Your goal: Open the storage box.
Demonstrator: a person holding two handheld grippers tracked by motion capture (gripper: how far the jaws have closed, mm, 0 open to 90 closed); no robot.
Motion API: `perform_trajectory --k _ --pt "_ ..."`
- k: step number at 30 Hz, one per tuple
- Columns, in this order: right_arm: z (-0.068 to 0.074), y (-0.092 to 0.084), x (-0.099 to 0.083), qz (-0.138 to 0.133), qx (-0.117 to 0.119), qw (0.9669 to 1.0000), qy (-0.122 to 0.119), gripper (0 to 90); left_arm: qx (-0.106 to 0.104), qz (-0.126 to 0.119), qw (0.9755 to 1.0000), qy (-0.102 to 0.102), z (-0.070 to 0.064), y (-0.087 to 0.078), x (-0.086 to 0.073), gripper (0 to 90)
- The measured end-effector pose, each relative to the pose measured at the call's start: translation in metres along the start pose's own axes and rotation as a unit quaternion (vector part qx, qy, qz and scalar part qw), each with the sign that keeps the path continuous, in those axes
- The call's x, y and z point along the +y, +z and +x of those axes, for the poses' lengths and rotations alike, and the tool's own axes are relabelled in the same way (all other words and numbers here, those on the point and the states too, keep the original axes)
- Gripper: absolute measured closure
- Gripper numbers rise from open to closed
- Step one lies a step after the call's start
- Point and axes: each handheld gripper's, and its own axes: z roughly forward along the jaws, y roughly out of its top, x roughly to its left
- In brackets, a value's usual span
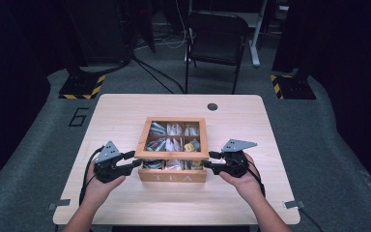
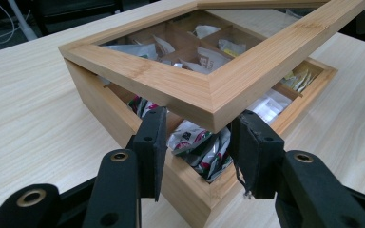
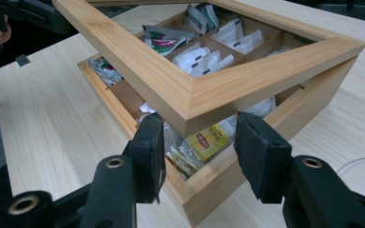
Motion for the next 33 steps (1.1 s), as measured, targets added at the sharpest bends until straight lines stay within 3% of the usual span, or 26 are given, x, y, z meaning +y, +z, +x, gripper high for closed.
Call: perform_trajectory --k 10,26,33 --pt "-0.001 -0.003 0.007 -0.004 -0.003 1.0000 -0.006 53.0 0.002 -0.005 1.0000 0.002 0.001 -0.002 0.006 57.3" --pt "-0.004 -0.009 0.022 -0.015 -0.011 0.9998 -0.011 51.8 0.016 -0.015 0.9995 0.023 0.004 -0.004 0.025 55.9" --pt "-0.003 -0.009 0.029 -0.014 -0.021 0.9994 -0.022 47.7 0.007 -0.024 0.9995 0.018 0.009 -0.005 0.030 56.0"
